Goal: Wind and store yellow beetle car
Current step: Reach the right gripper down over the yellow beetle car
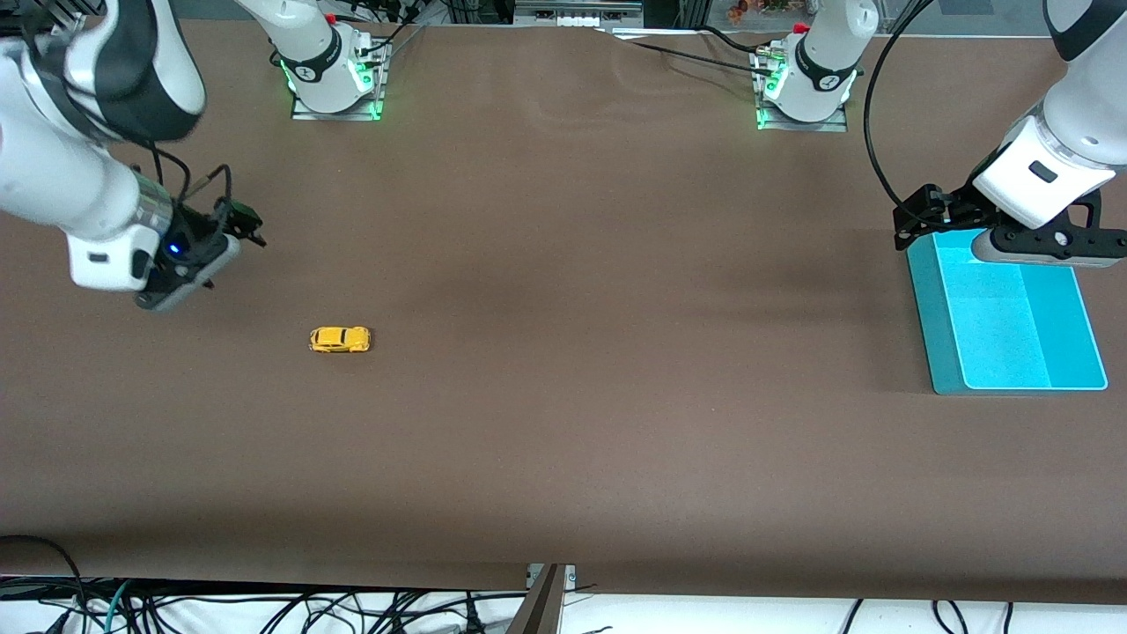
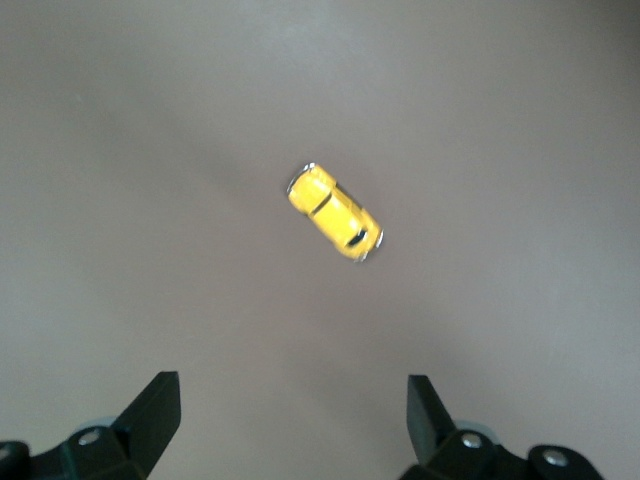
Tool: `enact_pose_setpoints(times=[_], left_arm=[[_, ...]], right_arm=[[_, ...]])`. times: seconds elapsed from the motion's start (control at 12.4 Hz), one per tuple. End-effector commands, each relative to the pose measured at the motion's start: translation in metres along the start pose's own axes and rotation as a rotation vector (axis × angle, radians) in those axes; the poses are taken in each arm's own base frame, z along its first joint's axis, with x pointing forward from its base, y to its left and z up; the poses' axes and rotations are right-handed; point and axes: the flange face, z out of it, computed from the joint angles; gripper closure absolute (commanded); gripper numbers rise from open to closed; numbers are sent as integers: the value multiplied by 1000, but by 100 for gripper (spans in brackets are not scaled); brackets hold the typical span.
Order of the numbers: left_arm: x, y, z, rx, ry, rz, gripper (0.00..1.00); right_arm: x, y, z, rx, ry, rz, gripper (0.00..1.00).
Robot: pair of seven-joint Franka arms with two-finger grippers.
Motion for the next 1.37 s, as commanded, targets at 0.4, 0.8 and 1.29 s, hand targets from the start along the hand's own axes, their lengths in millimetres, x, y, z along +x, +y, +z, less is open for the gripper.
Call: enact_pose_setpoints(times=[0.4,0.8,1.29], left_arm=[[2,3,-6,-5,4,0,0],[2,3,-6,-5,4,0,0],[2,3,-6,-5,4,1,0]], right_arm=[[17,7,143,-117,-30,-436,0],[10,-21,207,-153,31,-491,0],[24,-15,210,-218,40,-621,0]])
